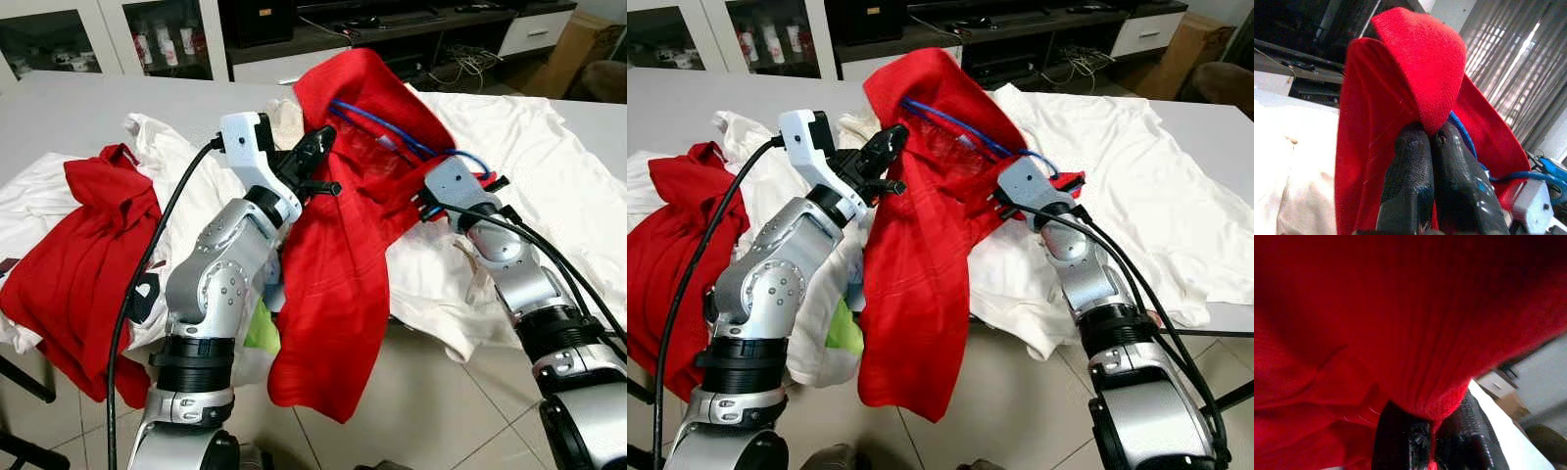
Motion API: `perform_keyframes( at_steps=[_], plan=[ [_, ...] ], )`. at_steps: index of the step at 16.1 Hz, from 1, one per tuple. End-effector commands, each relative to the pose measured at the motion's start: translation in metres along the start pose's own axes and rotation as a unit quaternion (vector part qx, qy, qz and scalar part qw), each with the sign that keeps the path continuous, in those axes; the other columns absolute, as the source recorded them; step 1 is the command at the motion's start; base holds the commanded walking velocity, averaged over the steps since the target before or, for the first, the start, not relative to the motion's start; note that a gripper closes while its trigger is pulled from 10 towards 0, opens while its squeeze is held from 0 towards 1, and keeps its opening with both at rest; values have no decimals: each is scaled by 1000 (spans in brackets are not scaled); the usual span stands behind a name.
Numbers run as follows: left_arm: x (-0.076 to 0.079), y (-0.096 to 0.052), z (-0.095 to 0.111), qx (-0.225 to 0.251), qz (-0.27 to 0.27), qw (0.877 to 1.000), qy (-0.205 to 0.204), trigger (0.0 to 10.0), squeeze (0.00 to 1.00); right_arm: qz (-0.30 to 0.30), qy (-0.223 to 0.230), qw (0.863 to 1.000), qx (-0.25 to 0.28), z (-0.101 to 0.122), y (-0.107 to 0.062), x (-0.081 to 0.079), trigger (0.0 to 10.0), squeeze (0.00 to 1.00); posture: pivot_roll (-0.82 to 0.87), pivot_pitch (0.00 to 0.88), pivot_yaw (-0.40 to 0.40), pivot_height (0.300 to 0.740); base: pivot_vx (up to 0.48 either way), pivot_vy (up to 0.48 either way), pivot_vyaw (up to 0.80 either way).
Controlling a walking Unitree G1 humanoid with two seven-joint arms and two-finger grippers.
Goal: Hang hanger
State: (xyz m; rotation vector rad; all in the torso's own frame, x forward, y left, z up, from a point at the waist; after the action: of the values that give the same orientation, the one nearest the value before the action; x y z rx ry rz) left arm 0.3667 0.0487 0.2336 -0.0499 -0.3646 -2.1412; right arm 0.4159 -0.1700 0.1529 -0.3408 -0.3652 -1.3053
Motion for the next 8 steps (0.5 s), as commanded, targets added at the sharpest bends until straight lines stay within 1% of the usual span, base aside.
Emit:
perform_keyframes(
  at_steps=[1,2,3,4,5,6,7,8],
  plan=[
    [3,1,-4,-7,-5,1000,3,0,0,16,0,1000,-1,2,-1,-2,10000,0,96,0,-6,740,0,0,0],
    [3,1,-4,-7,-5,1000,4,0,0,18,-2,1000,-2,2,-2,-2,10000,0,95,0,-6,740,0,0,0],
    [1,1,-4,-7,0,1000,4,0,0,13,-10,1000,11,9,-4,4,10000,957,95,0,-7,740,0,0,0],
    [1,1,-4,-7,1,1000,4,0,0,11,-15,1000,17,13,-5,6,10000,957,95,0,-7,740,0,0,0],
    [0,2,-5,-7,3,1000,4,0,0,10,-19,999,26,19,-6,11,10000,1000,87,0,-9,740,0,0,0],
    [1,2,-6,-7,3,1000,3,0,0,8,-23,999,28,22,-6,14,10000,1000,84,0,-9,740,0,0,0],
    [1,3,-6,-7,2,1000,2,0,0,5,-26,999,28,24,-6,17,10000,659,84,0,-9,740,0,0,0],
    [2,3,-6,-7,2,1000,2,0,0,1,-28,999,29,26,-6,19,10000,0,83,0,-11,740,0,0,0]
  ],
)
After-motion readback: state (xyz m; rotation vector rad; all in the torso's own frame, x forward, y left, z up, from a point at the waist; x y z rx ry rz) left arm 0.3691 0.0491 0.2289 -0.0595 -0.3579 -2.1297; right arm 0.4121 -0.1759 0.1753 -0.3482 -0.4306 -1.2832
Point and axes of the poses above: a point about 5 cm out from each wrist's last joint towards the gripper, its own y axis pointing out of the wrist towards the gripper, its own z axis along the axis of the wrist's last joint, x = y × z, the point moved 5 cm from there along y, pointing out of the wrist towards the gripper, and after that the axes turned 14 degrees about y, right-handed, at the moved point
